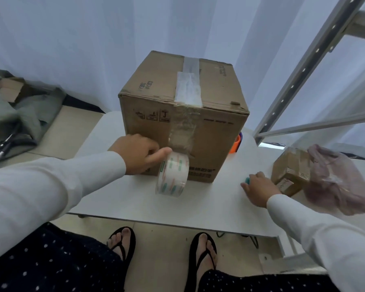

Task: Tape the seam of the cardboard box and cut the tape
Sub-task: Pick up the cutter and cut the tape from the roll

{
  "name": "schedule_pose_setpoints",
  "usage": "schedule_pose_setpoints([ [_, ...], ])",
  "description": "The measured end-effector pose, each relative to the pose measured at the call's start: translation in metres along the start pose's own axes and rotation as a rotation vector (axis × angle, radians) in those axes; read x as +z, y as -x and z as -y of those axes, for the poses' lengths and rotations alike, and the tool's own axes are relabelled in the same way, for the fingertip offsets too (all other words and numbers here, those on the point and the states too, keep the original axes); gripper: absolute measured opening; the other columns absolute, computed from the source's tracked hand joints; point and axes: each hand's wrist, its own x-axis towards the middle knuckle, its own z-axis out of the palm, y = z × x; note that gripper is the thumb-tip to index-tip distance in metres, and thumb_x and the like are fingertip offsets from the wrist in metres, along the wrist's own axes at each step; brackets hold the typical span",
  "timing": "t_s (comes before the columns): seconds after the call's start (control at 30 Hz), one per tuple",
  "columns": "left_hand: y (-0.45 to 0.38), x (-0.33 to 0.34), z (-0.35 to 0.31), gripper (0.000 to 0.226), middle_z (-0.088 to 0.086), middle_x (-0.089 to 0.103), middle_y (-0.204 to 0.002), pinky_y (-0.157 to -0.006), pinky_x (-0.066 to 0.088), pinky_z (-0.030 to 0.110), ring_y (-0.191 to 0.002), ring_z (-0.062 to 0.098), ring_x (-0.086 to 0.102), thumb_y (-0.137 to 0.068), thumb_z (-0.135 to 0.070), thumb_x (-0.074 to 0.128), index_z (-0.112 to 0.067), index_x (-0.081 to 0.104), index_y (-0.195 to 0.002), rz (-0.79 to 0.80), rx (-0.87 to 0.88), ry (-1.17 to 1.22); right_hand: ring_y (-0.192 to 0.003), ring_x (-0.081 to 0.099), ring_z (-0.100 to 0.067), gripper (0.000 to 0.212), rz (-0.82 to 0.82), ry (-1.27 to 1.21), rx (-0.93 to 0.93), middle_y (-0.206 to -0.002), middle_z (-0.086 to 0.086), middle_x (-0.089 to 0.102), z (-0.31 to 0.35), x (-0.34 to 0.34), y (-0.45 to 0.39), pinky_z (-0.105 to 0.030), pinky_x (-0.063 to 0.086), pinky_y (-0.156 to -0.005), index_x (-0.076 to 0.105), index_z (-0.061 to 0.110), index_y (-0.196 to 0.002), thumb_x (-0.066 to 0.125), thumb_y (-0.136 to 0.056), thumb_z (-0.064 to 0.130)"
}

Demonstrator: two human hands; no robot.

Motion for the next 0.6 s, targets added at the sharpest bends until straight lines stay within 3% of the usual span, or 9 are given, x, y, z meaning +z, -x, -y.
schedule_pose_setpoints([
  [0.1, -0.005, -0.001, -0.004, 0.065, -0.001, 0.066, -0.069, -0.059, 0.044, 0.022, -0.066, 0.015, 0.061, -0.087, -0.064, 0.027, -0.014, 0.065, -0.071, 0.259, -0.191, 0.402, -0.11, 0.049, -0.032, 0.034, 0.036, 0.048, -0.001, -0.124, -0.017, 0.045, 0.0, 0.001, -0.013, -0.036, 0.043, -0.095, 0.047, 0.005, -0.123, 0.04, -0.093, 0.02],
  [0.2, -0.008, 0.001, -0.014, 0.048, -0.005, 0.068, -0.076, -0.053, 0.045, 0.009, -0.067, 0.004, 0.062, -0.091, -0.053, 0.035, -0.018, 0.067, -0.087, 0.481, -0.337, 0.74, -0.109, 0.05, -0.034, 0.033, 0.074, 0.04, 0.024, -0.123, -0.019, 0.044, -0.004, -0.002, -0.022, -0.037, 0.043, -0.096, 0.047, 0.006, -0.122, 0.044, -0.09, 0.015],
  [0.33, -0.01, 0.003, -0.021, 0.034, 0.0, 0.067, -0.077, -0.07, 0.047, 0.021, -0.067, 0.01, 0.061, -0.091, -0.043, 0.046, -0.015, 0.066, -0.086, 0.474, -0.465, 0.965, -0.102, 0.052, -0.032, 0.029, 0.102, 0.023, 0.028, -0.118, -0.018, 0.047, -0.007, 0.004, -0.014, -0.04, 0.047, -0.094, 0.04, 0.011, -0.12, 0.044, -0.091, 0.015],
  [0.47, -0.004, 0.005, -0.027, 0.032, 0.009, 0.067, -0.092, -0.071, 0.051, 0.027, -0.081, 0.019, 0.063, -0.092, -0.033, 0.048, -0.006, 0.06, -0.105, 0.495, -0.578, 1.186, -0.104, 0.053, -0.029, 0.032, 0.107, 0.049, -0.043, -0.119, -0.015, 0.054, 0.004, -0.004, 0.0, -0.037, 0.046, -0.093, 0.043, 0.01, -0.12, 0.05, -0.09, 0.015],
  [0.53, -0.002, 0.008, -0.032, 0.033, 0.012, 0.067, -0.098, -0.075, 0.052, 0.031, -0.086, 0.023, 0.064, -0.092, -0.033, 0.047, -0.005, 0.057, -0.108, 0.493, -0.605, 1.244, -0.098, 0.055, -0.025, 0.032, 0.23, -0.123, -0.081, -0.115, -0.011, 0.054, 0.021, -0.023, 0.012, -0.031, 0.048, -0.086, 0.047, 0.013, -0.115, 0.059, -0.085, 0.012],
  [0.6, -0.001, 0.01, -0.035, 0.035, 0.014, 0.066, -0.103, -0.078, 0.052, 0.035, -0.089, 0.026, 0.064, -0.093, -0.032, 0.044, -0.005, 0.054, -0.113, 0.504, -0.625, 1.265, -0.08, 0.057, -0.02, 0.029, 0.349, -0.369, -0.152, -0.103, -0.008, 0.055, 0.043, -0.047, 0.032, -0.024, 0.051, -0.068, 0.043, 0.021, -0.107, 0.061, -0.085, 0.012],
])
